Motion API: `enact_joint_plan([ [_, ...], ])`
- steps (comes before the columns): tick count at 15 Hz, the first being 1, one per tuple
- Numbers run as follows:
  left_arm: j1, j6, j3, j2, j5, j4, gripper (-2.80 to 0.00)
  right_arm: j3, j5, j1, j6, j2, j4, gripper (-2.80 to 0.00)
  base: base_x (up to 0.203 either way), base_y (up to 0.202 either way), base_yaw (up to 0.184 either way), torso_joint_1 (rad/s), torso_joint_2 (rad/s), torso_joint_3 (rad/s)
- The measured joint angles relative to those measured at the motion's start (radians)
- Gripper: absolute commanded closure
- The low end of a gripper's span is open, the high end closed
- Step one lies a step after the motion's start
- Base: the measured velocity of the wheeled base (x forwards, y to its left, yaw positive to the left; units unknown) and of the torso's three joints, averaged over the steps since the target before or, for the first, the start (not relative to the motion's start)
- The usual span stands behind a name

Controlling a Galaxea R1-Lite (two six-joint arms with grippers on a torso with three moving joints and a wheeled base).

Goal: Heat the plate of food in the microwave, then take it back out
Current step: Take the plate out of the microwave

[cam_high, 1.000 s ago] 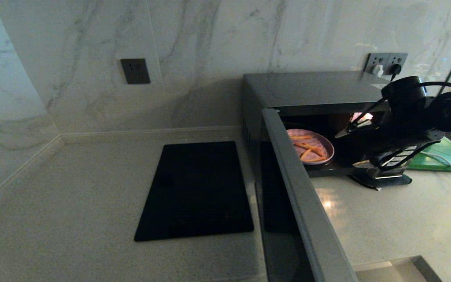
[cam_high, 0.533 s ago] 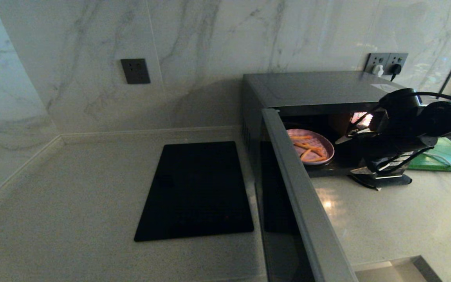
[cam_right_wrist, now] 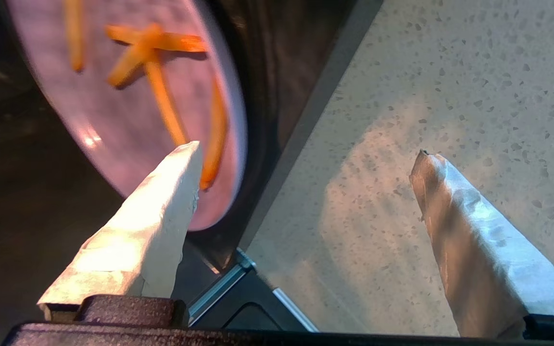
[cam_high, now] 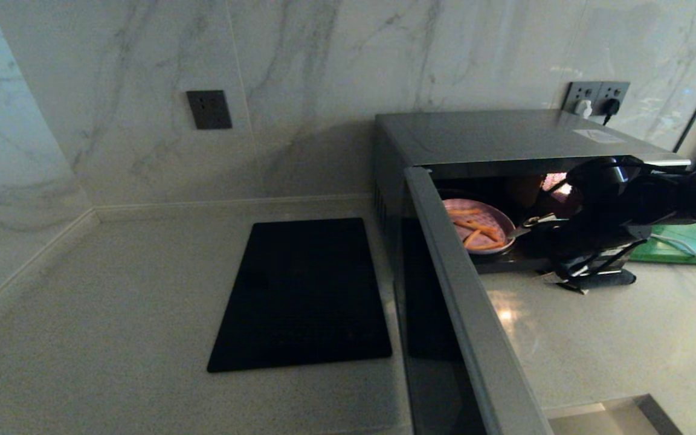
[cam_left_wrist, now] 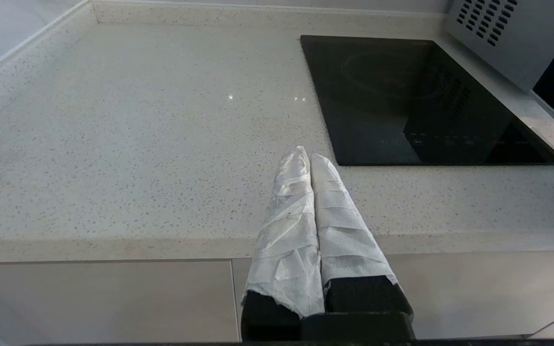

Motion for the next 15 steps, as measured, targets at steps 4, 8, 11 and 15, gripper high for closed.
enact_joint_plan([
  [4, 0.0, 0.0, 0.0, 0.0, 0.0, 0.0, 0.0, 0.001, 0.001, 0.016, -0.002, 0.027, -0.001, -2.8, 0.0, 0.0, 0.0, 0.0, 0.0, 0.0],
  [8, 0.0, 0.0, 0.0, 0.0, 0.0, 0.0, 0.0, 0.0, 0.003, 0.033, -0.002, 0.043, -0.001, -2.8, 0.0, 0.0, 0.0, 0.0, 0.0, 0.0],
  [11, 0.0, 0.0, 0.0, 0.0, 0.0, 0.0, 0.0, -0.002, 0.002, 0.045, -0.005, 0.046, -0.001, -2.8, 0.0, 0.0, 0.0, 0.0, 0.0, 0.0],
  [15, 0.0, 0.0, 0.0, 0.0, 0.0, 0.0, 0.0, -0.009, -0.01, 0.047, -0.008, 0.045, 0.004, -2.8, 0.0, 0.0, 0.0, 0.0, 0.0, 0.0],
])
